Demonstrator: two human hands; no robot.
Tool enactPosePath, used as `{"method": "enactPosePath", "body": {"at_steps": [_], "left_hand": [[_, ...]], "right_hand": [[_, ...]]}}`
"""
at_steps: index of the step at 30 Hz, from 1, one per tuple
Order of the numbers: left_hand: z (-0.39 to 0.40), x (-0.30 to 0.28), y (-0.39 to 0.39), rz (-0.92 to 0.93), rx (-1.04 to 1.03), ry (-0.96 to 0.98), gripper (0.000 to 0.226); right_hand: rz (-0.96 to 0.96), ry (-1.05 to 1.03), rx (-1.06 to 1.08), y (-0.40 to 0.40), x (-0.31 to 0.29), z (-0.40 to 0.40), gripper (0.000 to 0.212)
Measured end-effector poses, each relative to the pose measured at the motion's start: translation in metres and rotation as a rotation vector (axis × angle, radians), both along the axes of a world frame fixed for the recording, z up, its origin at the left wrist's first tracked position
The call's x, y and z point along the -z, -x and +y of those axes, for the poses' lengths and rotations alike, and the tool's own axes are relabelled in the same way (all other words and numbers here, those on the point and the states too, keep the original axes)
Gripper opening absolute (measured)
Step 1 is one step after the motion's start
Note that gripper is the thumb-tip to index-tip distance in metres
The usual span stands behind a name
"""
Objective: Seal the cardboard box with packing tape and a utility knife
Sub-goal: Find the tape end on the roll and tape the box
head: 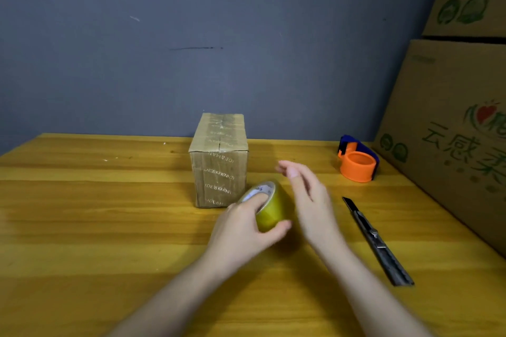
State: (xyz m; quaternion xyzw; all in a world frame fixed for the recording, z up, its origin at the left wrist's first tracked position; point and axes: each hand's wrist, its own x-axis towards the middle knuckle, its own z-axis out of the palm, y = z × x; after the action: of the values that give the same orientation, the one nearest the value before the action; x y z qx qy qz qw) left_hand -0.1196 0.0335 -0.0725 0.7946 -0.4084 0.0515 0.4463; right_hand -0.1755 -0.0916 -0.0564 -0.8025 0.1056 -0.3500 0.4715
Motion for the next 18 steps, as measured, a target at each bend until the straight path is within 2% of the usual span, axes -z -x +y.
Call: {"method": "enactPosePath", "body": {"at_steps": [3, 9, 11, 13, 18], "left_hand": [[-0.001, -0.005, 0.004, -0.14, 0.016, -0.128, 0.06], [0.0, -0.008, 0.007, -0.271, 0.09, -0.261, 0.087], [-0.004, -0.003, 0.014, -0.312, 0.052, -0.306, 0.08], [-0.005, 0.001, 0.018, -0.44, -0.004, -0.288, 0.065], [-0.002, 0.005, 0.016, -0.581, 0.01, -0.262, 0.048]], "right_hand": [[0.143, 0.16, -0.103, 0.0, 0.007, 0.014, 0.06], [0.107, 0.034, -0.067, 0.001, 0.0, 0.015, 0.058], [0.102, 0.005, -0.035, 0.002, -0.001, 0.014, 0.052], [0.103, -0.01, 0.001, 0.003, -0.001, 0.013, 0.049], [0.118, -0.186, -0.074, -0.001, -0.001, 0.007, 0.056]]}}
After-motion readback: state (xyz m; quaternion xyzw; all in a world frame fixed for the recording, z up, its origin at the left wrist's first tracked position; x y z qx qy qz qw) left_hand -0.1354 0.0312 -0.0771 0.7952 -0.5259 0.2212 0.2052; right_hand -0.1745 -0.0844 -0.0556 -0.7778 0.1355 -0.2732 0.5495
